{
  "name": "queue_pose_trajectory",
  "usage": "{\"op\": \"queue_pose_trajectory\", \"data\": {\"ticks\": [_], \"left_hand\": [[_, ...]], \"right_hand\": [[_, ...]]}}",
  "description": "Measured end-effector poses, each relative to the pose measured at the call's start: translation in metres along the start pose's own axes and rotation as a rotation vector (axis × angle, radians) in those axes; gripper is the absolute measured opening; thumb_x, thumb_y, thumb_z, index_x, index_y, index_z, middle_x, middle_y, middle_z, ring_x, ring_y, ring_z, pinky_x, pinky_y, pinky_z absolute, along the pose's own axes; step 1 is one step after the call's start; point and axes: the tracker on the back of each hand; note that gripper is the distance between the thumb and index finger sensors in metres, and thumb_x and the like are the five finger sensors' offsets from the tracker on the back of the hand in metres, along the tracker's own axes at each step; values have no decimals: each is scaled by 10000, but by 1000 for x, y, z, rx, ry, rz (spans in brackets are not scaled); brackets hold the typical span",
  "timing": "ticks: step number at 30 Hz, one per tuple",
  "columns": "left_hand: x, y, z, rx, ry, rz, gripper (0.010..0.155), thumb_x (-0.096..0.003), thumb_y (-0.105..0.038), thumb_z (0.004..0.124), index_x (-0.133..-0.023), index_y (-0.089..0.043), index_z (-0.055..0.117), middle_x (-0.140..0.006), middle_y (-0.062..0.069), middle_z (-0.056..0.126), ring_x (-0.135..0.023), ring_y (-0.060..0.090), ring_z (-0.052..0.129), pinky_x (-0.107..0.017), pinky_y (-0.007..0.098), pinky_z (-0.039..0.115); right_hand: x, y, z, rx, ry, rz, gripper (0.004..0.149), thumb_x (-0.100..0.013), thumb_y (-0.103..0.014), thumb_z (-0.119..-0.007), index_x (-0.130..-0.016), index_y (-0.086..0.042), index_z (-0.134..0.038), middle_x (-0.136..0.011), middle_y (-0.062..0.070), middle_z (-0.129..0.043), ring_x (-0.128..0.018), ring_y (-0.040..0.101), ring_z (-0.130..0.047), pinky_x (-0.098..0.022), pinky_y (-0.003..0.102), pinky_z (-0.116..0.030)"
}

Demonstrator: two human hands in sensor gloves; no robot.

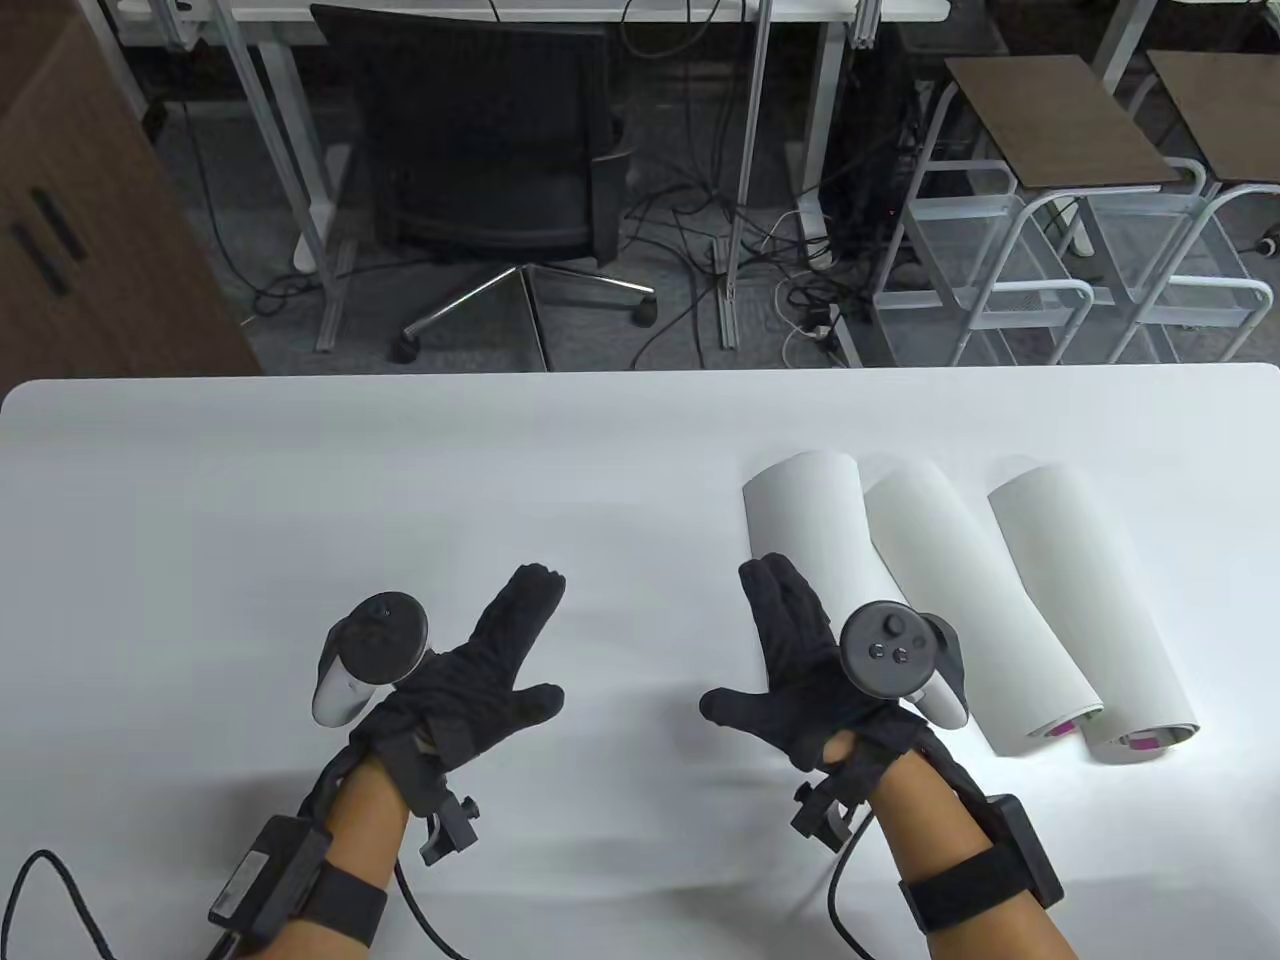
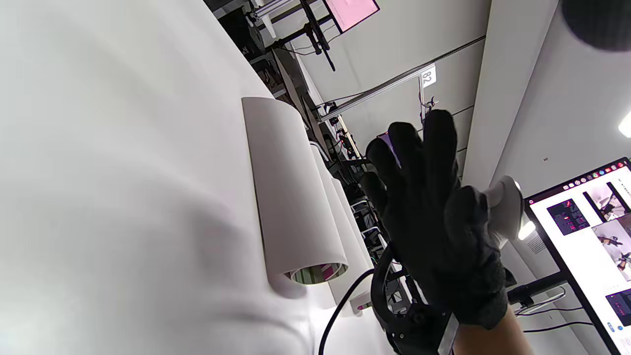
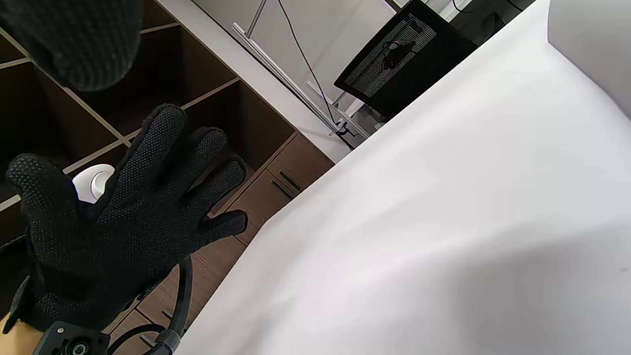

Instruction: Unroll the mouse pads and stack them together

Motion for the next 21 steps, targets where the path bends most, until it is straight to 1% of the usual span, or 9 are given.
{"op": "queue_pose_trajectory", "data": {"ticks": [7, 11, 12, 13, 15, 16, 17, 19, 21], "left_hand": [[0, 0, -1, -1, -4, 5, 994, -422, -834, 716, -1123, -433, 136, -1170, -22, -36, -1135, 407, -39, -656, 759, 95], [0, 0, -2, -5, -8, 6, 993, -422, -830, 721, -1124, -431, 142, -1173, -18, -29, -1136, 408, -32, -657, 758, 98], [0, 0, -3, -7, -18, 1, 992, -424, -826, 724, -1125, -429, 145, -1174, -17, -24, -1137, 409, -29, -658, 758, 99], [1, 0, -3, -10, -26, -3, 991, -425, -823, 727, -1128, -426, 153, -1176, -13, -18, -1138, 411, -23, -659, 758, 101], [2, 1, -4, -13, -41, -9, 986, -426, -818, 730, -1129, -424, 161, -1179, -10, -8, -1140, 413, -13, -660, 757, 106], [2, 2, -4, -13, -46, -14, 985, -427, -814, 732, -1130, -423, 163, -1180, -8, -3, -1142, 412, -9, -660, 757, 107], [2, 3, -4, -14, -46, -19, 982, -431, -811, 734, -1132, -422, 167, -1181, -5, -1, -1142, 413, -6, -660, 758, 108], [2, 6, -4, -21, -45, -38, 979, -434, -808, 733, -1134, -417, 171, -1182, -4, 5, -1143, 414, 0, -661, 757, 111], [1, 9, -2, -11, -46, -55, 973, -437, -800, 739, -1138, -412, 187, -1186, 6, 18, -1145, 419, 11, -660, 758, 115]], "right_hand": [[1, -1, 2, 10, 7, -3, 1045, -356, -654, -856, -984, -343, -80, -1020, 120, 1, -985, 526, -67, -640, 712, -154], [1, -5, 18, 58, 98, -69, 1032, -362, -632, -865, -994, -330, -107, -1030, 133, -48, -995, 522, -138, -649, 709, -201], [1, -6, 26, 82, 146, -129, 1016, -367, -615, -869, -1001, -321, -133, -1036, 140, -83, -996, 526, -174, -650, 707, -226], [-1, -5, 31, 94, 168, -179, 993, -371, -593, -877, -1013, -308, -174, -1040, 150, -129, -996, 527, -215, -653, 703, -256], [-4, 0, 44, 148, 204, -390, 937, -387, -545, -886, -1023, -276, -253, -1028, 169, -204, -981, 536, -291, -655, 685, -337], [-6, 3, 51, 202, 216, -534, 918, -384, -523, -891, -1026, -247, -296, -1022, 178, -246, -976, 543, -349, -657, 676, -391], [-10, 8, 55, 226, 187, -574, 914, -387, -521, -890, -1028, -242, -301, -1017, 184, -247, -971, 547, -360, -656, 674, -399], [-17, 20, 60, 267, 140, -735, 920, -388, -516, -890, -1028, -242, -288, -1015, 192, -240, -969, 557, -364, -656, 680, -396], [-23, 36, 59, 289, 95, -854, 929, -392, -528, -880, -1028, -243, -265, -1015, 198, -231, -965, 565, -370, -654, 684, -402]]}}
Point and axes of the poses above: the tracker on the back of each hand, its own y axis roughly to the little-finger side, its own x axis roughly from the fingertips to the wrist, z = x × y
